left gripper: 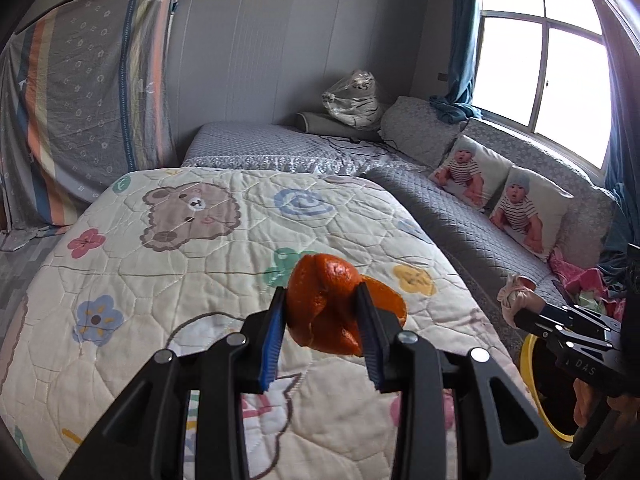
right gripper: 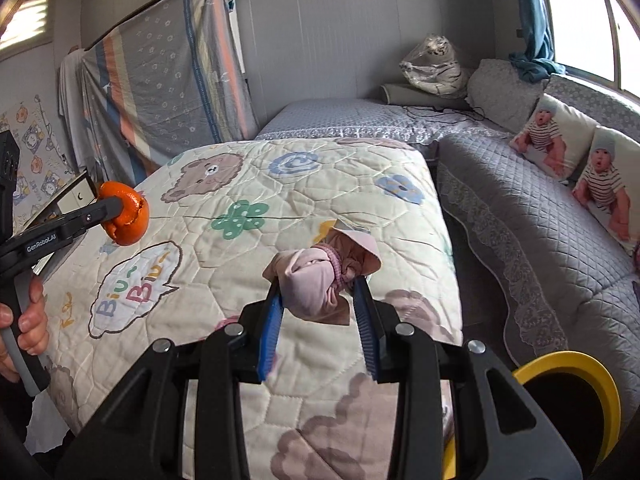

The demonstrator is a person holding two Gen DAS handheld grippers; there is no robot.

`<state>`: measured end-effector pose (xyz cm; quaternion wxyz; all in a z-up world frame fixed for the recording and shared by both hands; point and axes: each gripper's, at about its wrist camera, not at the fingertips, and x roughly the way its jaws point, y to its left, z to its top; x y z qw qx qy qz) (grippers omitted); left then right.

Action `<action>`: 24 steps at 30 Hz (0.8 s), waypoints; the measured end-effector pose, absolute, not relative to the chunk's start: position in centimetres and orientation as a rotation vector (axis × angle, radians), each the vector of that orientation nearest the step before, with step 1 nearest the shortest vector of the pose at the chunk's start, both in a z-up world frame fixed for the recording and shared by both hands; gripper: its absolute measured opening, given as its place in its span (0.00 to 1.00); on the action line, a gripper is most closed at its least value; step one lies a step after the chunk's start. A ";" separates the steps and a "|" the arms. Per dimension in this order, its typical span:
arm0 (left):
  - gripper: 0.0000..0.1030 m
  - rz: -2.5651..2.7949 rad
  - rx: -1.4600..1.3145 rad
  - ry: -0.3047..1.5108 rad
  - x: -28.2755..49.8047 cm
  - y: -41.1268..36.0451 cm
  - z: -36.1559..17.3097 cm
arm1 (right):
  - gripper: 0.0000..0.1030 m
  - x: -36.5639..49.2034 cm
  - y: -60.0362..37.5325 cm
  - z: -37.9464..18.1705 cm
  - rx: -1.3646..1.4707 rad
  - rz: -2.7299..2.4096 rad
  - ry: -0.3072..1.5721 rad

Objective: Collect trash
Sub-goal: 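Carry the orange peel and pink bundle over the yellow-rimmed bin with both grippers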

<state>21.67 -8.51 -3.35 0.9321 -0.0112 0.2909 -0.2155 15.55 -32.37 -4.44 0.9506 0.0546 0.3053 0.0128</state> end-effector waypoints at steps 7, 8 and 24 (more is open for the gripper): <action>0.31 -0.568 0.023 0.573 19.3 -14.0 -2.0 | 0.32 10.8 -37.3 -3.9 0.158 -0.117 0.571; 0.31 -0.586 0.030 0.570 19.0 -14.8 -1.8 | 0.32 10.2 -37.9 -4.0 0.162 -0.137 0.568; 0.31 -0.875 0.162 0.561 13.5 -28.1 -1.4 | 0.32 1.1 -46.6 -6.6 0.268 -0.417 0.586</action>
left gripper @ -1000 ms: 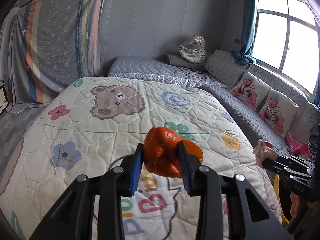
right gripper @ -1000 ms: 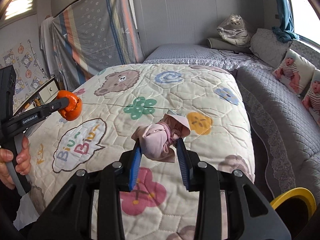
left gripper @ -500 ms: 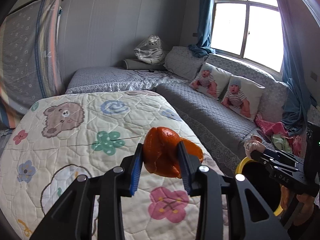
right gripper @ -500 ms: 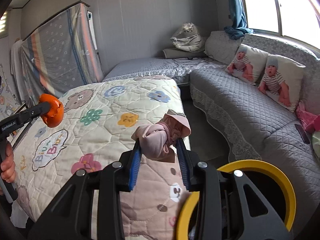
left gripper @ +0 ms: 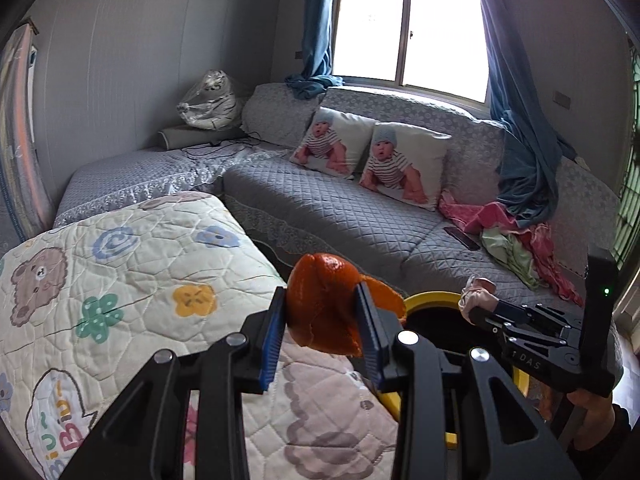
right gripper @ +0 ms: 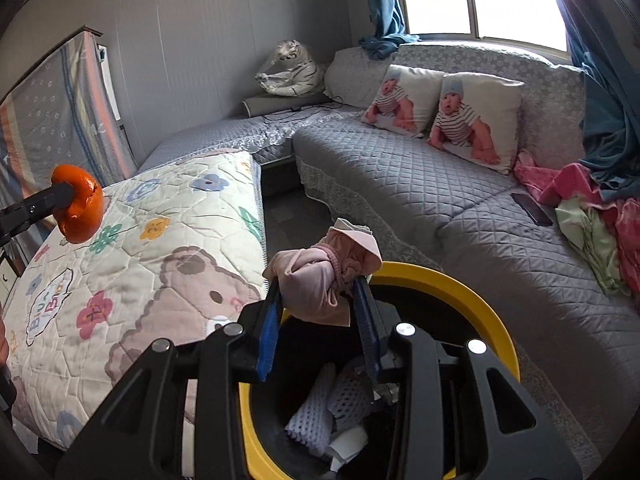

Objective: Collect trash
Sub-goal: 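Carry the orange peel and pink bundle over the yellow-rimmed bin with both grippers, then open both grippers to drop the peel and pink bundle into the bin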

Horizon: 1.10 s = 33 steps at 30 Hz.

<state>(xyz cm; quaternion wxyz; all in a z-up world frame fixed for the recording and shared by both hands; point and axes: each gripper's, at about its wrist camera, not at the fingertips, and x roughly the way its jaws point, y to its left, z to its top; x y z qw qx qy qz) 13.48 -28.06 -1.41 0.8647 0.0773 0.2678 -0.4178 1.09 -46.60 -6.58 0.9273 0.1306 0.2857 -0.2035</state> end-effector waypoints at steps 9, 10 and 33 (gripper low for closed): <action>0.32 -0.997 0.207 0.636 12.1 -34.5 -4.6 | 0.33 -1.3 -48.7 -8.2 0.290 -0.489 0.620; 0.32 -1.009 0.215 0.641 12.0 -35.2 -5.0 | 0.33 -1.4 -48.9 -8.5 0.296 -0.492 0.629; 0.33 -1.055 0.247 0.772 11.9 -42.5 -10.2 | 0.34 -3.2 -50.4 -11.8 0.339 -0.534 0.703</action>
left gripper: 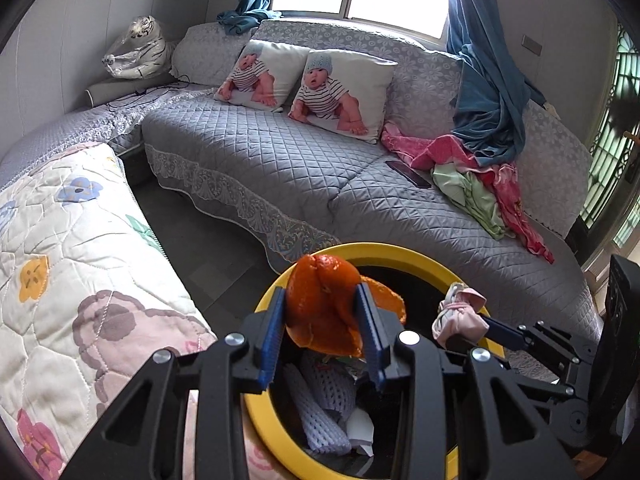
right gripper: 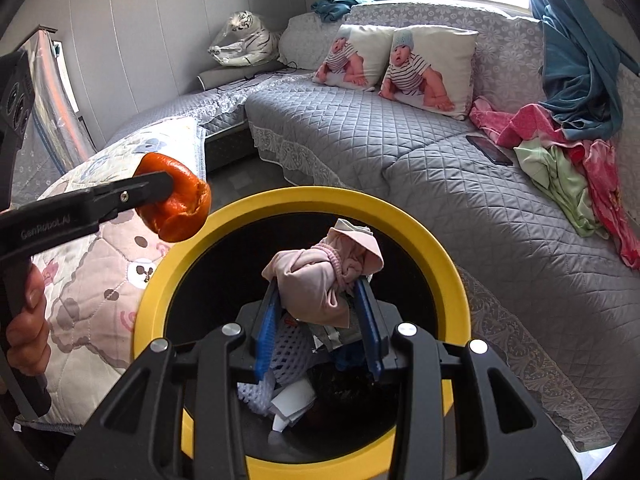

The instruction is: Collect trash

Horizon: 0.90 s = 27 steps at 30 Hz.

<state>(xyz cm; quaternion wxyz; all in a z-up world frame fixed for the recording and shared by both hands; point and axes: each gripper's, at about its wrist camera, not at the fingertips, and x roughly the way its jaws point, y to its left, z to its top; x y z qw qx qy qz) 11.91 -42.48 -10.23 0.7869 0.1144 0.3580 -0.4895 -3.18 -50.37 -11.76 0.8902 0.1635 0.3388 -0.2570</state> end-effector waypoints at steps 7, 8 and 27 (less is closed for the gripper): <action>0.37 -1.072 0.208 0.815 12.4 -43.3 -10.1 | 0.39 -3.6 -50.8 -11.5 0.353 -0.538 0.699; 0.38 -1.072 0.209 0.813 12.5 -43.4 -10.0 | 0.40 -3.6 -50.8 -11.5 0.353 -0.534 0.703; 0.53 -0.948 0.074 0.721 15.4 -35.8 -6.0 | 0.41 -2.8 -49.2 -9.1 0.301 -0.537 0.673</action>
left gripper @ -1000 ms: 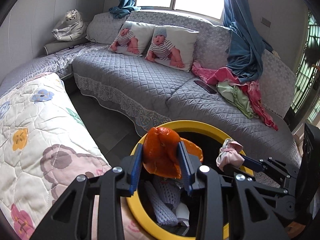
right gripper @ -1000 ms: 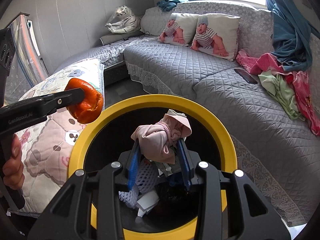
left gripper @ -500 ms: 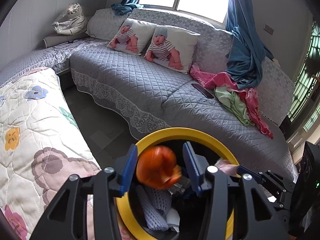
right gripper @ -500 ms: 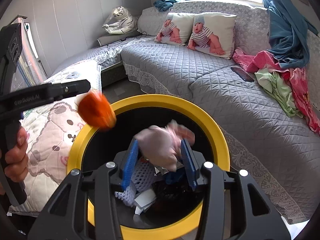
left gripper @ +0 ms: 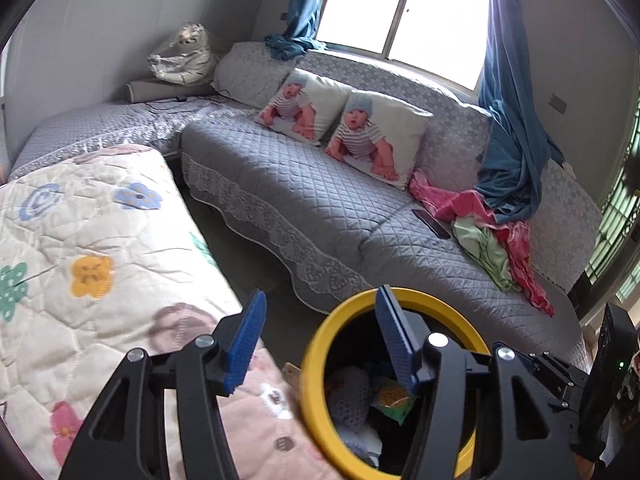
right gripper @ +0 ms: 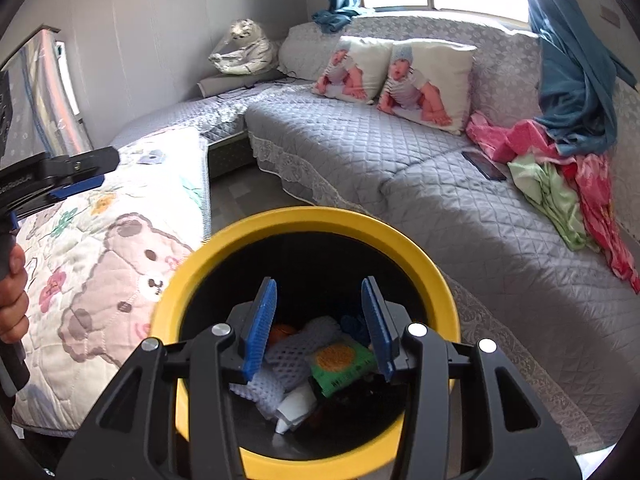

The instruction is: Collect trash

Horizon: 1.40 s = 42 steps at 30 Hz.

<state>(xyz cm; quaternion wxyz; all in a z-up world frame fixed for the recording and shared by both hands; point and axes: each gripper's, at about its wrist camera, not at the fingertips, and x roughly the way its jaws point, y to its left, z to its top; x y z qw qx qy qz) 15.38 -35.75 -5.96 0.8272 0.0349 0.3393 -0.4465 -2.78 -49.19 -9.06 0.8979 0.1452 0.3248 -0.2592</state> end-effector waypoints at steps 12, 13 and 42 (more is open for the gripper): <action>0.53 -0.685 -0.009 0.579 18.0 -19.5 -2.1 | 0.41 3.7 -40.4 -5.3 0.207 -0.316 0.599; 0.53 -0.655 -0.009 0.564 18.2 -17.8 -1.9 | 0.41 4.4 -39.4 -5.1 0.200 -0.288 0.596; 0.75 -0.157 -0.085 0.293 4.4 3.8 -4.1 | 0.73 5.8 -23.2 -4.3 0.083 -0.071 0.421</action>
